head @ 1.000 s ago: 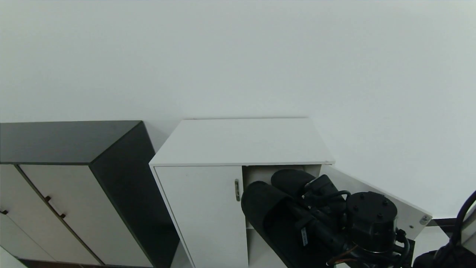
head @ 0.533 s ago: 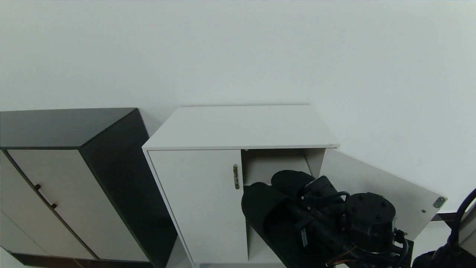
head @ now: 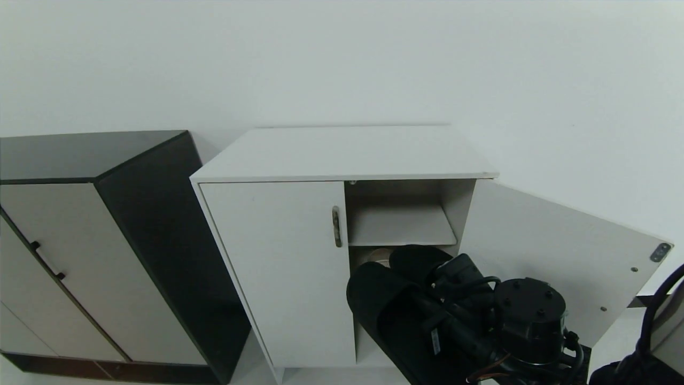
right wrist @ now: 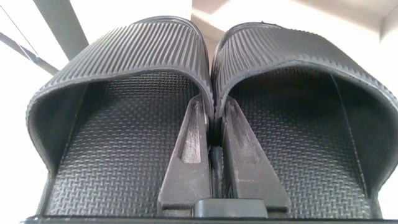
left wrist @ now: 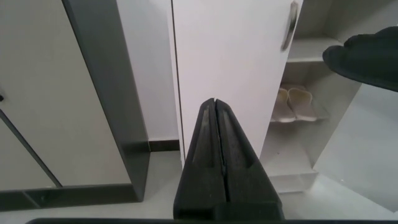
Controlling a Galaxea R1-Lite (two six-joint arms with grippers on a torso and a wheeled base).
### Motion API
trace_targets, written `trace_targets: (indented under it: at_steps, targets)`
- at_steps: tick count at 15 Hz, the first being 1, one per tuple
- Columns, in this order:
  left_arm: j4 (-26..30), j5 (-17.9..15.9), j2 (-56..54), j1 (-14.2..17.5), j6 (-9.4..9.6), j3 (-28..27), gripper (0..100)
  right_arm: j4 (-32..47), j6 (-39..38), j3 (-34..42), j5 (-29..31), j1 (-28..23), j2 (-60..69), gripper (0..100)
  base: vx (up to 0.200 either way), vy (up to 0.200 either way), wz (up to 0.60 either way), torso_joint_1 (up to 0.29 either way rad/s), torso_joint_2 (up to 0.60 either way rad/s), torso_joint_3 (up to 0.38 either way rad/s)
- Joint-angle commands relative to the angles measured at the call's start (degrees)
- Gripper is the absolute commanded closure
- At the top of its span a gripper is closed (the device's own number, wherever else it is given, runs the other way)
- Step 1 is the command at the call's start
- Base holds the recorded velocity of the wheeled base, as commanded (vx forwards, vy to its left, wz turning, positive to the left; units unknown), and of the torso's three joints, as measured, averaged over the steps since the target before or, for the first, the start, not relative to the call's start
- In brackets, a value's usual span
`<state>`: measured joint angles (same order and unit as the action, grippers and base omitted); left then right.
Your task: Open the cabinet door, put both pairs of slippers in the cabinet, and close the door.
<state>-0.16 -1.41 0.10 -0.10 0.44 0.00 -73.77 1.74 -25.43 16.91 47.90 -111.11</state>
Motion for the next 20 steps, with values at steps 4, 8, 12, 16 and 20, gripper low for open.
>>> trace_targets:
  at_steps: [4,8,12,16,20]
  targets:
    - [-0.02,0.01,-0.01,0.01,0.00,0.00,100,-0.50,0.01,0.12,-0.03,0.00,-0.78,100,0.000,0.000,0.00,-0.166,0.48,0.319]
    - [-0.02,0.01,-0.01,0.01,0.00,0.00,100,-0.85,0.01,0.12,-0.03,0.00,-1.22,100,0.000,0.000,0.00,-0.130,0.46,0.331]
    - [-0.02,0.01,-0.01,0.01,0.00,0.00,100,-1.29,0.01,0.12,-0.03,0.00,-1.48,100,0.000,0.000,0.00,-0.095,0.45,0.355]
    - [-0.02,0.01,-0.01,0.01,-0.09,0.00,100,-1.29,0.01,0.12,0.05,-0.08,-1.75,100,0.000,0.000,0.00,-0.029,0.42,0.377]
    - [-0.02,0.01,-0.01,0.01,0.00,0.00,100,-5.25,0.19,-0.67,0.14,-1.58,-5.09,100,0.000,0.000,0.00,-0.003,0.10,0.091]
